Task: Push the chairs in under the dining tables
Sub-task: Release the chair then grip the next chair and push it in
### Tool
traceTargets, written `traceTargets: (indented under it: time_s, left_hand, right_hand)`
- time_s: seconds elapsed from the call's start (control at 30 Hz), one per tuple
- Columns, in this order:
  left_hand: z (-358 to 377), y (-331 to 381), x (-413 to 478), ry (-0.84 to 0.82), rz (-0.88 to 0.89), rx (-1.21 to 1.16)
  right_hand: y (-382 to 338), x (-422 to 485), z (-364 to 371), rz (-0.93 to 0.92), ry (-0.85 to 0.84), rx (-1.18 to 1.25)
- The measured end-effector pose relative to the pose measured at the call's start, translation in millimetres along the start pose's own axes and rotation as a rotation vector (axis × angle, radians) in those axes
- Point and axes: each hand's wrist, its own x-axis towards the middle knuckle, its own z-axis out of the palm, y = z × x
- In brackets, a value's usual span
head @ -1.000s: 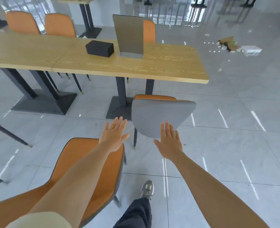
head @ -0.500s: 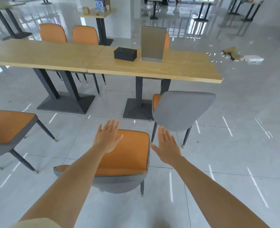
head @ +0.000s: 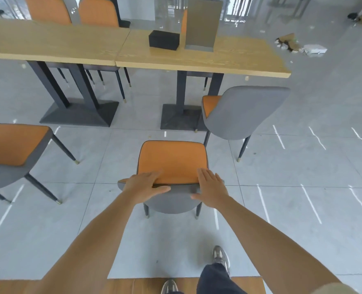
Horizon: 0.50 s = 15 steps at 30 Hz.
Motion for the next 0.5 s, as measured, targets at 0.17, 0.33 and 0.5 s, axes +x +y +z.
traceTargets:
  time_s: [0.17, 0.33, 0.5]
  left_hand:
    - [5.7, -13.8, 8.4, -0.026, 0.064, 0.157]
    - [4.0, -19.1, 25.5, -0.032, 0.101, 0.179]
    - [-13.8, -28.0, 54.5, 0.030, 0.106, 0.181]
  right_hand:
    - [-4.0, 14.1, -1.3, 0.077, 0.017, -0.067]
    - [-0.8, 28.7, -2.1, 0.078, 0.045, -0.156]
    - [6.5, 59.3, -15.3, 0.010, 0.115, -0.125]
